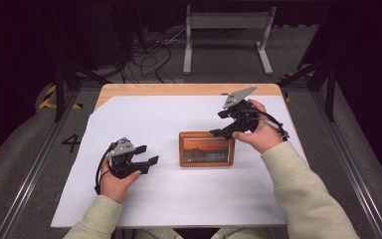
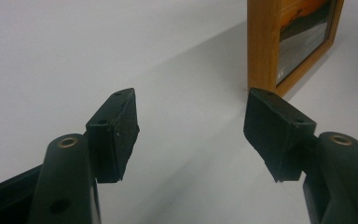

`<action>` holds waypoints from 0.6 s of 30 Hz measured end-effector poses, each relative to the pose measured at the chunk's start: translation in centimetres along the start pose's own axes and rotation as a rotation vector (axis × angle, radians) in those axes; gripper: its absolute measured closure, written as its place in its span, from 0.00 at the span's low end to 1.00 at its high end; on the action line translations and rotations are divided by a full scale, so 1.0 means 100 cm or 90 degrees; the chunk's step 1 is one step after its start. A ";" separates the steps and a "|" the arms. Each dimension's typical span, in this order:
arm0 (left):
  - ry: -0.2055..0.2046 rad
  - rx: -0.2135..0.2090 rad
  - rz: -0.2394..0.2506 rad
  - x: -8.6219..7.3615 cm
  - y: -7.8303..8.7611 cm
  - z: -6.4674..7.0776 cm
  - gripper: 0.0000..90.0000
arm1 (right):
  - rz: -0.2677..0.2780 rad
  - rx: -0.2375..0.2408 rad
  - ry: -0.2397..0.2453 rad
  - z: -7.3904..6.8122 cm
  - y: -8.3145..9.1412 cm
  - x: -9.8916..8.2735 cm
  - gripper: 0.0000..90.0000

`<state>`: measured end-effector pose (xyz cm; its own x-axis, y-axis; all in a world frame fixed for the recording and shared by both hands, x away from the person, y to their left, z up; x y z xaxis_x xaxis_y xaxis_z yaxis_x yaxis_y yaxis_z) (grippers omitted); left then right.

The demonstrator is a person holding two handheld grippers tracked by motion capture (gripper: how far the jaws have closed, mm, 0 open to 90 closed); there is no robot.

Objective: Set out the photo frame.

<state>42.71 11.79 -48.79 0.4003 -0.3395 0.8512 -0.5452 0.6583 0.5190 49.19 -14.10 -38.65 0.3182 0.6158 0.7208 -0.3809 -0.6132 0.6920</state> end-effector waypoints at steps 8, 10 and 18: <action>0.002 0.000 0.007 -0.004 0.012 0.000 0.39 | 0.069 -0.039 -0.070 -0.004 0.038 -0.046 0.23; 0.001 0.001 0.006 -0.006 0.014 -0.001 0.38 | 0.076 -0.046 -0.082 -0.004 0.042 -0.059 0.23; 0.006 0.008 0.010 -0.009 0.016 -0.005 0.38 | 0.108 -0.070 -0.159 -0.002 0.047 -0.118 0.23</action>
<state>41.83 13.43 -48.75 0.3979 -0.3229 0.8587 -0.5606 0.6553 0.5062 43.43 -24.18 -43.93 0.4405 0.3610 0.8220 -0.5339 -0.6308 0.5631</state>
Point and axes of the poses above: each handheld gripper's, and its own axes: y roughly backward along the jaws, x roughly out of its top, z roughly to its right, the point moved 9 cm from there along -y, roughly forward along the jaws, and after that the axes turned 3 degrees about -y, right-handed, at the moved point
